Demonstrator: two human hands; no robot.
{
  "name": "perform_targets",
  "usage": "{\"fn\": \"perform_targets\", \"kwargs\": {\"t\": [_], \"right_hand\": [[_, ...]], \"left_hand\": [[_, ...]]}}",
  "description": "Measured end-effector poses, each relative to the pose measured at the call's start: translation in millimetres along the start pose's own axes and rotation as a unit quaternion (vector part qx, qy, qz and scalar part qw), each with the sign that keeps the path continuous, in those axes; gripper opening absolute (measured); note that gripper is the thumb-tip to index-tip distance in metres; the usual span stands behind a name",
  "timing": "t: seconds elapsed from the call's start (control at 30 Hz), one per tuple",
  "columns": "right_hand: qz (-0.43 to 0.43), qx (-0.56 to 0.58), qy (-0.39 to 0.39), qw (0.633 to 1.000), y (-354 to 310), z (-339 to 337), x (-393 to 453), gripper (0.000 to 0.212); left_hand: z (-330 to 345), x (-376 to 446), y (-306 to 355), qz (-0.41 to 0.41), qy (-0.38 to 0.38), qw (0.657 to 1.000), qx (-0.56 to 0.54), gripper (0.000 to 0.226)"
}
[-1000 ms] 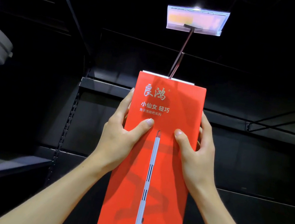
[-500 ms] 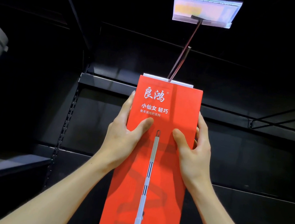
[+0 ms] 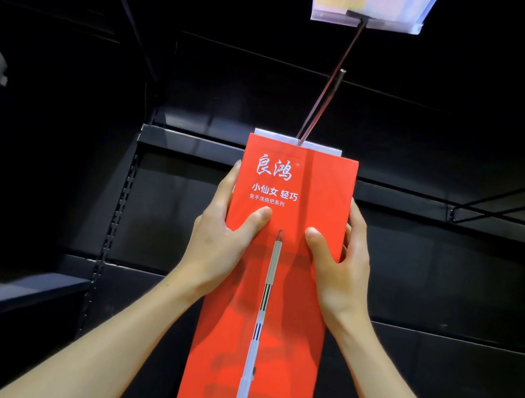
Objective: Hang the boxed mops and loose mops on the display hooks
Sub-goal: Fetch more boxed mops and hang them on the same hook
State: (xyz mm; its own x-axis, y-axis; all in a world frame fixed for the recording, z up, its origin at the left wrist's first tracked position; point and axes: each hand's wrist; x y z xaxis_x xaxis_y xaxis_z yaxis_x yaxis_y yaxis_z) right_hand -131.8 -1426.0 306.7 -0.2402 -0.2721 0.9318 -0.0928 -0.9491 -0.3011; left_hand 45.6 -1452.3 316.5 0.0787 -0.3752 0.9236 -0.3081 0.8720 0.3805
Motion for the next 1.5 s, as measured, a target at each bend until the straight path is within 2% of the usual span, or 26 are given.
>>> {"fn": "perform_targets", "kwargs": {"t": [0.47,0.83,1.0,1.2,1.3,1.4,1.43,1.5], "right_hand": [[0.007,-0.010,-0.007,1.000,13,-2,2,0.067],[0.012,-0.039,-0.027,0.999,14,-5,-3,0.069],[0.033,-0.066,-0.043,0.996,10,-11,-6,0.070],[0.078,-0.085,-0.105,0.988,5,-34,-26,0.073],[0.131,-0.116,-0.151,0.973,3,-51,-41,0.082],[0.193,-0.196,-0.196,0.941,1,-66,-62,0.088],[0.212,-0.228,-0.208,0.927,-1,-71,-70,0.085],[0.244,-0.286,-0.238,0.896,-5,-83,-88,0.080]], "left_hand": [[8,0,-10,-0.008,0.004,1.000,-0.014,0.071],[7,-7,-13,-0.020,-0.008,0.999,0.034,0.072],[1,-15,-11,-0.039,-0.039,0.996,0.065,0.074],[-17,-29,-7,-0.074,-0.115,0.983,0.124,0.070],[-30,-56,-8,-0.101,-0.166,0.966,0.170,0.065],[-43,-95,-14,-0.120,-0.206,0.937,0.254,0.061],[-47,-108,-16,-0.123,-0.223,0.919,0.300,0.061],[-57,-133,-19,-0.124,-0.269,0.859,0.417,0.067]]}}
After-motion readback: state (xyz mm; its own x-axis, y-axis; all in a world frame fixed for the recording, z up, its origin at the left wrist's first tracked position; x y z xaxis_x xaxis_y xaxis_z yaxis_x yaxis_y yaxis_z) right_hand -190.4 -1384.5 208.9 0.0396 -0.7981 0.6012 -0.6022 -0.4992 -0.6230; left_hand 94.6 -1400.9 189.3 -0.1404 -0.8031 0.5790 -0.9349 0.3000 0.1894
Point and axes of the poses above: each hand's wrist, its own x-axis towards the middle knuckle, its own z-axis out of the palm, y = z × x, and after that the axes turned 15 degrees about x, right-handed
